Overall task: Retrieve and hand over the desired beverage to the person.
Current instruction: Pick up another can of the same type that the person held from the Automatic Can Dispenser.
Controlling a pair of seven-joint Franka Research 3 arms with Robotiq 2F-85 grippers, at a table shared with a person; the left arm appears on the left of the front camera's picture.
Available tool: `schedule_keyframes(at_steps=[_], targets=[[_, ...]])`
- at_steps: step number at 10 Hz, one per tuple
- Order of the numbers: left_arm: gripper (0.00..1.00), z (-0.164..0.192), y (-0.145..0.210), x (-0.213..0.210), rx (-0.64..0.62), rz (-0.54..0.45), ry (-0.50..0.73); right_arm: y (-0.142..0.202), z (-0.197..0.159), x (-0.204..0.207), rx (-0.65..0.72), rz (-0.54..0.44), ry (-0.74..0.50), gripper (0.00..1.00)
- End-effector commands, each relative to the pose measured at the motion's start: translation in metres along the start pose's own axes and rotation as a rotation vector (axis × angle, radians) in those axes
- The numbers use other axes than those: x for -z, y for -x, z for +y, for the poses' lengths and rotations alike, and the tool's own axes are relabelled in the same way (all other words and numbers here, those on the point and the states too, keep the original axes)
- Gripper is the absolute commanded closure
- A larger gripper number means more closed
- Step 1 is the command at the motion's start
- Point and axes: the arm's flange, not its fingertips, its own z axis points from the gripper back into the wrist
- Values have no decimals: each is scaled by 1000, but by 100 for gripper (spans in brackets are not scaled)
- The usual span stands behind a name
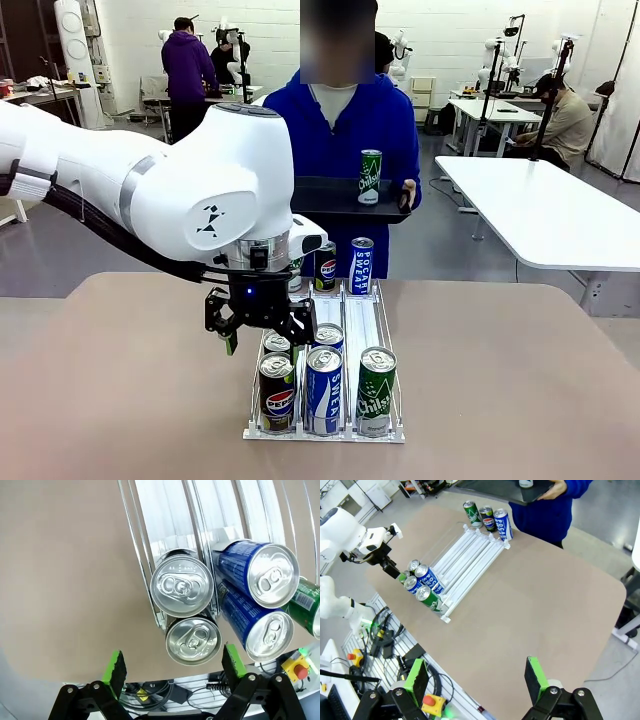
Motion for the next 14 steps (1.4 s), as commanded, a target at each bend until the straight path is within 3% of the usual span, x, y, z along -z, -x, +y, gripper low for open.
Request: schedule_keyframes(at_steps=[1, 11, 12, 13, 14], targets=[[0, -4, -2, 10, -43, -8, 16, -1, -1, 0, -11, -8, -20, 0], [0, -7, -13, 28, -50, 61, 32, -1, -1, 0, -11, -8, -20, 0], [39, -7, -13, 30, -27, 56, 28, -1, -1, 0, -11, -8, -20, 0], [59, -8, -13, 31, -21, 61, 25, -1, -1, 0, -11, -8, -20, 0], [98, -8, -13, 31, -20, 66, 28, -1, -1, 0, -11, -8, -20, 0]])
